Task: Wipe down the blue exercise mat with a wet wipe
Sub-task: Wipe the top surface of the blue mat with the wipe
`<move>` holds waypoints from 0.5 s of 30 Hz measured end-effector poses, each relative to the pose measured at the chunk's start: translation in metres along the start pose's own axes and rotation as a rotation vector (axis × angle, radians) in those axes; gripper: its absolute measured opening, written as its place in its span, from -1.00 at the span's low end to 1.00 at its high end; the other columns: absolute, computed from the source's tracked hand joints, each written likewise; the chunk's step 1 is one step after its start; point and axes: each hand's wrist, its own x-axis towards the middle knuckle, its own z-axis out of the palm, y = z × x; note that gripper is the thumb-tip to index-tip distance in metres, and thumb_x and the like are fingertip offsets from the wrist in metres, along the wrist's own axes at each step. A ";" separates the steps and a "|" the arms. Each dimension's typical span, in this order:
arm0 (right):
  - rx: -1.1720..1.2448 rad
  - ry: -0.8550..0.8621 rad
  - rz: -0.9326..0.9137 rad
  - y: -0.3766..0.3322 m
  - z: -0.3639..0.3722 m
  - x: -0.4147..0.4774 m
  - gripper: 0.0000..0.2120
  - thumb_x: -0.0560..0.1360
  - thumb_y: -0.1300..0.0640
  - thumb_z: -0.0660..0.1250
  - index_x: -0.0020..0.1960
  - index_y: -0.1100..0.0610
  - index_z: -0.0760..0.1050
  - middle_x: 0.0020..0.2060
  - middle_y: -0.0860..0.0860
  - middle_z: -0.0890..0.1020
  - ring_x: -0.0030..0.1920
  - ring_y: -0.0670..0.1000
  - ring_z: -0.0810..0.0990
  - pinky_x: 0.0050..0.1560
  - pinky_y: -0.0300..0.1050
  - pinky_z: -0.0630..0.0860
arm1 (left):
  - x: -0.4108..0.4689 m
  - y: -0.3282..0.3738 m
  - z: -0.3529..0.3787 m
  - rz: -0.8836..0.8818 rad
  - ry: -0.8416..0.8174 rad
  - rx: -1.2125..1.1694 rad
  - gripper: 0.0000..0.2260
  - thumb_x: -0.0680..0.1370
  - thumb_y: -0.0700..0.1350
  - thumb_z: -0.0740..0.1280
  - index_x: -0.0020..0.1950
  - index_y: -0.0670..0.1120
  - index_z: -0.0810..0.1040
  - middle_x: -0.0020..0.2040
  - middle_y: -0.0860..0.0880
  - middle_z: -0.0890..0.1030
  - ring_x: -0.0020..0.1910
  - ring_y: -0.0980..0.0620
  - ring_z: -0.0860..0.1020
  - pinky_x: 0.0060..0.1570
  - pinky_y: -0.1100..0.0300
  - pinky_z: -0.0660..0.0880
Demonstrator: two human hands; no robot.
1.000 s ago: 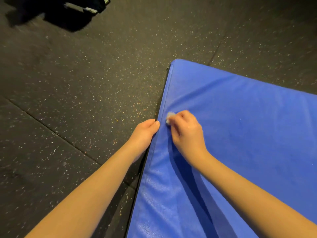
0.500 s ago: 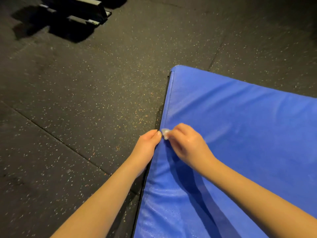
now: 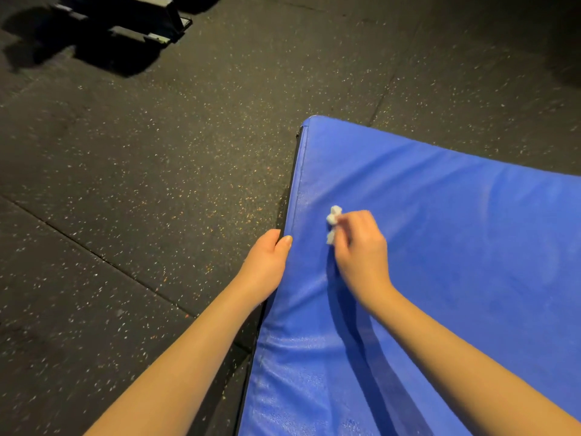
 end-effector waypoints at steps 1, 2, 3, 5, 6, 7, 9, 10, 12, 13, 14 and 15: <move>-0.008 -0.070 -0.127 -0.006 0.000 -0.012 -0.78 0.55 0.15 0.16 -0.08 0.23 0.54 -0.22 0.10 0.53 -0.19 0.07 0.48 -0.16 -0.10 0.41 | -0.001 0.000 -0.001 0.005 -0.001 0.012 -0.74 0.66 -0.12 0.12 -0.24 -0.05 0.31 -0.27 0.03 0.38 -0.31 0.12 0.32 -0.40 0.37 0.26; -0.012 -0.149 -0.236 -0.012 -0.002 -0.024 -0.79 0.56 0.15 0.17 -0.05 0.23 0.54 -0.20 0.11 0.52 -0.20 0.09 0.48 -0.18 -0.12 0.41 | -0.001 -0.001 -0.001 0.008 0.000 0.014 -0.75 0.66 -0.11 0.14 -0.22 -0.04 0.33 -0.26 0.04 0.39 -0.29 0.11 0.34 -0.39 0.36 0.26; -0.020 -0.212 -0.303 -0.012 -0.005 -0.029 -0.81 0.56 0.16 0.18 -0.03 0.22 0.54 -0.20 0.11 0.51 -0.21 0.11 0.48 -0.19 -0.12 0.42 | -0.001 -0.001 -0.002 0.007 -0.003 0.018 -0.76 0.66 -0.11 0.15 -0.22 -0.03 0.33 -0.25 0.04 0.41 -0.28 0.10 0.36 -0.38 0.34 0.27; -0.049 -0.200 -0.303 -0.005 -0.006 -0.014 -0.80 0.54 0.16 0.16 -0.07 0.21 0.53 -0.21 0.09 0.54 -0.21 0.10 0.50 -0.21 -0.06 0.45 | -0.001 0.002 -0.003 0.005 -0.018 0.031 -0.78 0.65 -0.09 0.15 -0.20 -0.03 0.34 -0.23 0.04 0.42 -0.30 0.12 0.36 -0.41 0.36 0.29; -0.049 -0.133 -0.220 -0.003 -0.006 0.003 -0.81 0.52 0.16 0.16 -0.13 0.18 0.52 -0.23 0.08 0.56 -0.20 0.06 0.51 -0.20 -0.03 0.46 | -0.002 0.005 -0.004 0.003 -0.031 0.032 -0.79 0.65 -0.08 0.15 -0.18 -0.04 0.35 -0.21 0.03 0.43 -0.30 0.15 0.36 -0.42 0.39 0.30; -0.046 -0.044 -0.111 -0.002 -0.005 0.021 -0.83 0.52 0.18 0.17 -0.18 0.14 0.51 -0.23 0.09 0.58 -0.18 0.00 0.50 -0.18 -0.05 0.46 | -0.002 0.007 -0.005 -0.001 -0.043 0.032 -0.81 0.66 -0.07 0.15 -0.15 -0.05 0.37 -0.19 0.01 0.45 -0.30 0.16 0.37 -0.43 0.42 0.31; -0.019 0.087 0.046 -0.006 -0.004 0.046 -0.85 0.50 0.28 0.25 -0.20 0.14 0.53 -0.20 0.12 0.60 -0.16 -0.07 0.47 -0.17 -0.23 0.37 | -0.004 0.010 -0.006 -0.006 -0.057 0.040 -0.84 0.66 -0.06 0.15 -0.08 -0.08 0.40 -0.13 -0.01 0.48 -0.27 0.16 0.40 -0.39 0.41 0.33; -0.004 0.093 0.030 -0.013 -0.002 0.049 -0.87 0.49 0.31 0.27 -0.19 0.18 0.54 -0.18 0.13 0.59 -0.16 -0.06 0.47 -0.18 -0.27 0.33 | -0.005 0.010 -0.006 -0.001 -0.055 0.046 -0.84 0.65 -0.06 0.15 -0.10 -0.08 0.39 -0.14 -0.01 0.47 -0.27 0.16 0.40 -0.39 0.39 0.33; -0.028 -0.021 -0.154 -0.032 0.004 0.039 -0.87 0.49 0.25 0.26 -0.18 0.24 0.55 -0.23 0.14 0.55 -0.21 0.05 0.49 -0.24 -0.18 0.37 | -0.007 0.008 -0.007 0.014 -0.043 0.065 -0.82 0.65 -0.09 0.17 -0.15 -0.07 0.37 -0.17 -0.02 0.45 -0.29 0.14 0.37 -0.38 0.36 0.30; -0.048 -0.112 -0.270 -0.038 0.003 0.032 -0.82 0.49 0.21 0.24 -0.19 0.27 0.55 -0.26 0.15 0.53 -0.27 0.12 0.48 -0.30 -0.09 0.41 | -0.009 0.007 -0.007 0.012 -0.045 0.072 -0.82 0.65 -0.09 0.17 -0.14 -0.09 0.38 -0.16 -0.04 0.46 -0.28 0.12 0.37 -0.35 0.32 0.30; -0.081 -0.178 -0.346 -0.038 0.000 0.035 -0.80 0.50 0.20 0.24 -0.20 0.30 0.54 -0.28 0.17 0.51 -0.31 0.17 0.48 -0.36 -0.07 0.42 | -0.009 0.007 -0.007 0.006 -0.046 0.076 -0.83 0.64 -0.08 0.17 -0.12 -0.11 0.38 -0.15 -0.05 0.45 -0.26 0.08 0.37 -0.33 0.26 0.30; -0.118 -0.192 -0.347 -0.035 -0.003 0.047 -0.83 0.49 0.23 0.26 -0.21 0.29 0.53 -0.29 0.18 0.50 -0.31 0.21 0.47 -0.37 -0.04 0.44 | -0.009 0.007 -0.007 0.005 -0.046 0.075 -0.81 0.65 -0.08 0.16 -0.12 -0.13 0.36 -0.17 -0.04 0.43 -0.26 0.06 0.35 -0.32 0.22 0.28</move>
